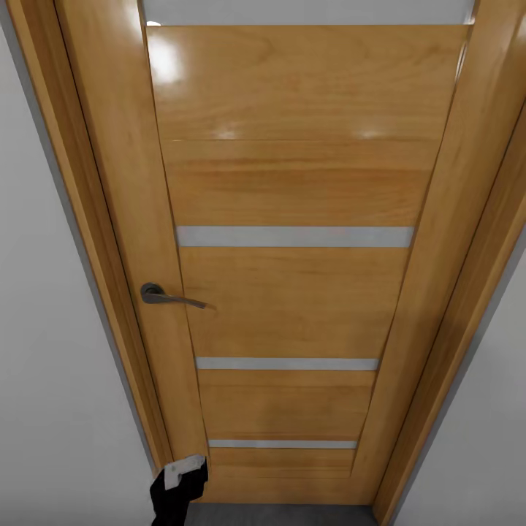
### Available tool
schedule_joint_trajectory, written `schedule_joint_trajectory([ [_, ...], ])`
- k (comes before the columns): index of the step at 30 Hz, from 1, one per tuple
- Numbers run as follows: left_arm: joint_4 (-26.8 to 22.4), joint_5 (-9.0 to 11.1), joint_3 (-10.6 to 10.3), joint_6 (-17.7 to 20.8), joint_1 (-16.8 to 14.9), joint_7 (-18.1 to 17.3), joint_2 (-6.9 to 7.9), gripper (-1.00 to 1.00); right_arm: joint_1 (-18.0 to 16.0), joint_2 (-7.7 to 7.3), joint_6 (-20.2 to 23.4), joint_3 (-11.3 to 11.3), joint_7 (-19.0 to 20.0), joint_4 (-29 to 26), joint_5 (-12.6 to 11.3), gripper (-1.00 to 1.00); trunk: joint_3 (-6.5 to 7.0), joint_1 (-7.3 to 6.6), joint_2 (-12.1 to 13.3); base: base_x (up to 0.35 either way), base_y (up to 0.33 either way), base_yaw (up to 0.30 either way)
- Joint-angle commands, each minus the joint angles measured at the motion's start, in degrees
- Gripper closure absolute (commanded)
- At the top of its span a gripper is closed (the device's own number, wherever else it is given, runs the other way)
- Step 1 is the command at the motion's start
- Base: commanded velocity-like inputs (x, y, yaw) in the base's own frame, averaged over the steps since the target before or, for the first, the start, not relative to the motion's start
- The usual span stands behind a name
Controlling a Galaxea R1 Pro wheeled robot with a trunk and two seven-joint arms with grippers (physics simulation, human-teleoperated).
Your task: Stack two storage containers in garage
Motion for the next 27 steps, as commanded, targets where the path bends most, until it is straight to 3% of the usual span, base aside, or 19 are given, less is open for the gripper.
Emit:
schedule_joint_trajectory([
  [1, -0.02, 0.26, 0.05, -0.01, -0.63, 0.02, -0.04, -1.0, 0.03, -0.02, -0.04, 0.27, 0.01, -0.11, -0.14, -1.0, -0.05, 0.0, -0.03, 0.0, 0.0, 0.0],
  [11, 0.0, 0.31, 0.0, 1.28, -9.54, 0.02, -0.04, -1.0, 0.03, -0.02, -0.04, 0.27, -0.08, -0.11, -0.21, -1.0, -0.05, 0.0, -0.03, 0.0, 0.0, 0.0],
  [20, 0.91, 0.39, 0.06, 6.29, -16.01, -0.04, -0.04, -1.0, 0.03, -0.02, -0.04, 0.24, -0.15, -0.11, -0.2, -1.0, -0.05, 0.0, -0.03, 0.0, 0.0, 0.0],
  [23, 2.97, 0.43, 0.06, 9.32, -19.28, -0.72, -0.04, -1.0, 0.03, -0.02, -0.04, 0.19, -0.17, -0.11, -0.21, -1.0, -0.05, 0.0, -0.03, 0.0, 0.0, 0.0],
  [27, 7.31, 0.5, 0.12, 10.63, -23.44, -2.59, -0.04, -1.0, 0.03, -0.02, -0.04, 0.18, -0.17, -0.11, -0.21, -1.0, -0.05, 0.0, -0.03, 0.0, 0.0, 0.0],
])
